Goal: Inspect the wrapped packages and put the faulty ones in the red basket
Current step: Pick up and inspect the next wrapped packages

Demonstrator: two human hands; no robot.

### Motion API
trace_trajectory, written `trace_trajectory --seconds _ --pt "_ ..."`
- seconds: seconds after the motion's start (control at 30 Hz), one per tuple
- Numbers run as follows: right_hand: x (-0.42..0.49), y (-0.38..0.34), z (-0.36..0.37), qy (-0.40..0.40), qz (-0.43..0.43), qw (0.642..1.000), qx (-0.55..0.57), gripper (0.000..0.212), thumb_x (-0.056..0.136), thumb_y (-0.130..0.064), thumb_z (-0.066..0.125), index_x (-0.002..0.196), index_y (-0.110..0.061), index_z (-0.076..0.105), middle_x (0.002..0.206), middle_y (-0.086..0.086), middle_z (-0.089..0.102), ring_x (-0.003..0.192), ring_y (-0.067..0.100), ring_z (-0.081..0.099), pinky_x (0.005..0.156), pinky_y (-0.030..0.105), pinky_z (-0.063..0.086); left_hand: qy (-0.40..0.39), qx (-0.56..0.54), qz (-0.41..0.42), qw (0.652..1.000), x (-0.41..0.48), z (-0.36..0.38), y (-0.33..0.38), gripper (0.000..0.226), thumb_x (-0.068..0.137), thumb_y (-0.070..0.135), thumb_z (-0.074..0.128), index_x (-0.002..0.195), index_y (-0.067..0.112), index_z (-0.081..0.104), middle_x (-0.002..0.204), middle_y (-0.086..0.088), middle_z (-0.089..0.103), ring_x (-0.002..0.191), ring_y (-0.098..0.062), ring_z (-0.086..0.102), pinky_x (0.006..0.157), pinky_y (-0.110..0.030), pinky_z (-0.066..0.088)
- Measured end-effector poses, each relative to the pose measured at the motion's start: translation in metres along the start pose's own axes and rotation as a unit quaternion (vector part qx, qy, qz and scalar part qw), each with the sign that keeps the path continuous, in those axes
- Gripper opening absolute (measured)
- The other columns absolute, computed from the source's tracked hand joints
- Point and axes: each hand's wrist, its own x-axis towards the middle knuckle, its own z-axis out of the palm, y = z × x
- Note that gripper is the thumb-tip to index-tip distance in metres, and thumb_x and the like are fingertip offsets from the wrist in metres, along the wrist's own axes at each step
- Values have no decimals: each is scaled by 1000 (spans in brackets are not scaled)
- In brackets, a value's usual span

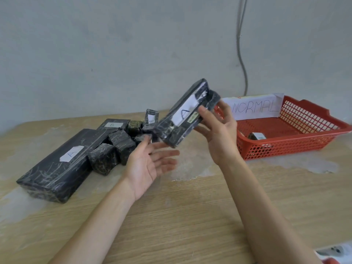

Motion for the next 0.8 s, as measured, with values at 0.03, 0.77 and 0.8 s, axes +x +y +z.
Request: trace_trajectory --seconds 0.03,0.77,0.8 --pt "4 -8 -6 18 -3 1000 -5 60 93 -6 78 146 -10 51 111 13 80 95 24 77 80 35 62 16 22 29 999 4 6 3 64 98 57 49 129 2 64 120 -29 74 89 -31 76 79 -44 65" --pt "138 -169 -201 178 -1 868 -463 17 88 -24 82 104 -22 75 94 8 82 83 23 80 78 42 66 56 462 179 867 164 171 -57 75 95 30 68 162 20 36 175 -2 23 161 -24 18 131 -49 21" --pt "148 -167 -209 146 17 845 -514 14 88 -25 81 100 -24 76 94 8 81 84 23 79 79 40 63 49 452 174 874 164 167 -62 74 98 19 67 164 20 33 178 1 13 164 -18 11 133 -44 15"
